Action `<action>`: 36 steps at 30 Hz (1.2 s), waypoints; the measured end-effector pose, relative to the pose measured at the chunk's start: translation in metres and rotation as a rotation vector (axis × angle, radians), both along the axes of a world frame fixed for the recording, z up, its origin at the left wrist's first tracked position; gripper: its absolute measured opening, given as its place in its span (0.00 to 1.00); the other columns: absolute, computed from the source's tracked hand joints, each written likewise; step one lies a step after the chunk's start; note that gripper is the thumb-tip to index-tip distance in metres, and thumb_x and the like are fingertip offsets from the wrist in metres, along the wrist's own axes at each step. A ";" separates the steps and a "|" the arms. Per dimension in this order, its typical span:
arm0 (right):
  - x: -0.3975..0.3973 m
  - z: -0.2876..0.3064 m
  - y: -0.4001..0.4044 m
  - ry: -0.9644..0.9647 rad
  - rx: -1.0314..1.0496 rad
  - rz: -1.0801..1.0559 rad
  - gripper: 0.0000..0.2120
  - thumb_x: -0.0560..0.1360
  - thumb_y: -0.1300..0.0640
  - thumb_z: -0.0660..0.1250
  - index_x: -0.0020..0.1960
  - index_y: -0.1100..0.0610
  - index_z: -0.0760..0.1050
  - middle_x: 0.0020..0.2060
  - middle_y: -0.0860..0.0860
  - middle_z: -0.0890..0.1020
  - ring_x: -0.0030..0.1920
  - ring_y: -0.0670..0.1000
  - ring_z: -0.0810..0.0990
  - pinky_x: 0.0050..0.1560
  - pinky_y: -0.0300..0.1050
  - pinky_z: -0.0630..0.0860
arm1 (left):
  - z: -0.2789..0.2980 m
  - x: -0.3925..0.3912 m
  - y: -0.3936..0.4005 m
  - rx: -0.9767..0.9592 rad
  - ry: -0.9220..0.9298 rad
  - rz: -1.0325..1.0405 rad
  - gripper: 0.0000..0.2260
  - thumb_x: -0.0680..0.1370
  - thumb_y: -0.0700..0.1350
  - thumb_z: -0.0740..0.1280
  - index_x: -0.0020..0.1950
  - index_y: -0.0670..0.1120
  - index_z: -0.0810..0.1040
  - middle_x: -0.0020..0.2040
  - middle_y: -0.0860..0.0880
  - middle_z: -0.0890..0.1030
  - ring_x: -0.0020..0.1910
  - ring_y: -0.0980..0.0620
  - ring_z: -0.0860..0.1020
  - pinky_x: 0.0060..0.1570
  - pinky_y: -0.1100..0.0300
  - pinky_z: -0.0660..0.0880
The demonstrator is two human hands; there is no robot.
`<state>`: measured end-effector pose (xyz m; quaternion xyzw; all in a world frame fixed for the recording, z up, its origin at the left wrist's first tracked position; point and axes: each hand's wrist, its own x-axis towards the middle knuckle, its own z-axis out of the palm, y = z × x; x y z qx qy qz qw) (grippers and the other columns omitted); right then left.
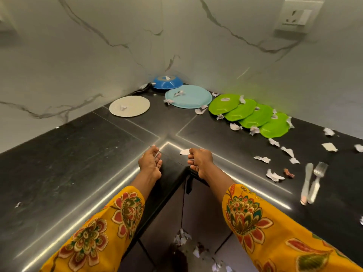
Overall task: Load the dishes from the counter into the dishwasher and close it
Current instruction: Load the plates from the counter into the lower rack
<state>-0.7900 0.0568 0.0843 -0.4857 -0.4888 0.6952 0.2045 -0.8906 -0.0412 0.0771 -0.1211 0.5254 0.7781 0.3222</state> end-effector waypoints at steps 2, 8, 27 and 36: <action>-0.023 -0.003 0.014 0.009 0.002 0.019 0.08 0.74 0.63 0.61 0.36 0.57 0.70 0.28 0.51 0.71 0.25 0.47 0.67 0.25 0.38 0.60 | -0.002 -0.024 0.006 0.000 -0.005 0.045 0.06 0.76 0.45 0.67 0.51 0.46 0.76 0.50 0.50 0.79 0.55 0.50 0.77 0.43 0.62 0.70; -0.098 -0.006 0.056 -0.052 0.011 0.114 0.11 0.72 0.61 0.61 0.31 0.54 0.68 0.26 0.51 0.70 0.25 0.48 0.63 0.26 0.40 0.61 | 0.001 -0.090 0.024 -0.016 0.035 0.141 0.14 0.77 0.42 0.67 0.62 0.44 0.74 0.63 0.45 0.76 0.67 0.47 0.71 0.60 0.57 0.68; -0.272 -0.029 0.128 -0.308 0.721 0.814 0.32 0.76 0.53 0.64 0.76 0.60 0.56 0.73 0.57 0.62 0.73 0.56 0.60 0.72 0.50 0.59 | -0.026 -0.243 0.086 -0.252 0.259 0.269 0.36 0.72 0.42 0.73 0.76 0.44 0.58 0.76 0.44 0.60 0.74 0.47 0.60 0.70 0.55 0.59; -0.320 -0.035 0.152 -0.219 0.802 0.844 0.31 0.75 0.53 0.65 0.74 0.59 0.57 0.73 0.57 0.63 0.75 0.60 0.53 0.73 0.52 0.54 | -0.028 -0.295 0.100 -0.348 0.298 0.325 0.38 0.74 0.39 0.71 0.77 0.42 0.52 0.76 0.45 0.59 0.73 0.48 0.61 0.69 0.57 0.60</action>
